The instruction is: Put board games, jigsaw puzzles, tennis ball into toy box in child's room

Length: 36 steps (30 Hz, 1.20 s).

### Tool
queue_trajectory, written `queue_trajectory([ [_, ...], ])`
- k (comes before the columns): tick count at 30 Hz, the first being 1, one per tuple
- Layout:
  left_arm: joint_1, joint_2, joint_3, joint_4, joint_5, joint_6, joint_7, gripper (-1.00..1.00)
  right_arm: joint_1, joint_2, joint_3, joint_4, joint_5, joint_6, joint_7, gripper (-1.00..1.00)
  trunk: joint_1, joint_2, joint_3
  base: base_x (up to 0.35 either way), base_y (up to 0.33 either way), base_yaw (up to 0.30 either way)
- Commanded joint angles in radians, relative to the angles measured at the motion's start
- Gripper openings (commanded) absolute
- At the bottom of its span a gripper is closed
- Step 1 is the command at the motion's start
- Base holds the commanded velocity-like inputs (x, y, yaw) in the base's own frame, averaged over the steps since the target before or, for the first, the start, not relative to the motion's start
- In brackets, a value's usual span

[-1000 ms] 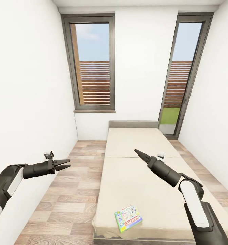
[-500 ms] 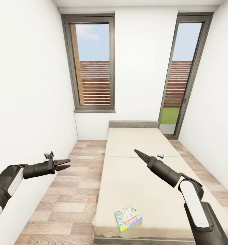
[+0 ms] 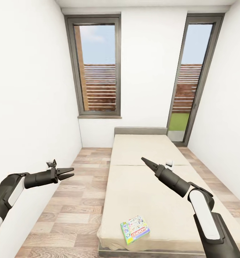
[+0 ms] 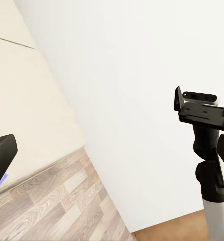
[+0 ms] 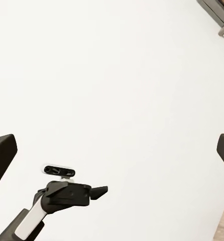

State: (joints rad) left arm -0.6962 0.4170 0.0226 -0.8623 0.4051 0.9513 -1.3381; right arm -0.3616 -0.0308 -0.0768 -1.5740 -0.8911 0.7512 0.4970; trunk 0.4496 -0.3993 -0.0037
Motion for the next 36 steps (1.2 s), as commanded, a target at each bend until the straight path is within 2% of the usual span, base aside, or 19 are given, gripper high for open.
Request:
queue_trajectory([
  [1,0.0,0.0,0.0,0.0,0.003,0.009,-0.001,1.0,0.0,0.0,-0.001,0.0,-0.002,0.007,0.002,1.0,0.0,-0.001,0.0,0.0,0.0,0.0],
  [29,0.0,-0.003,-0.002,0.002,0.002,0.009,0.0,1.0,0.0,0.002,0.001,0.006,-0.002,0.019,-0.004,1.0,0.0,-0.001,0.0,-0.092,0.07,0.0],
  [36,0.0,-0.006,-0.002,0.002,0.001,0.009,0.01,1.0,0.0,0.002,-0.002,0.049,-0.008,0.022,-0.086,1.0,0.0,-0.001,0.0,-0.089,0.048,0.0],
])
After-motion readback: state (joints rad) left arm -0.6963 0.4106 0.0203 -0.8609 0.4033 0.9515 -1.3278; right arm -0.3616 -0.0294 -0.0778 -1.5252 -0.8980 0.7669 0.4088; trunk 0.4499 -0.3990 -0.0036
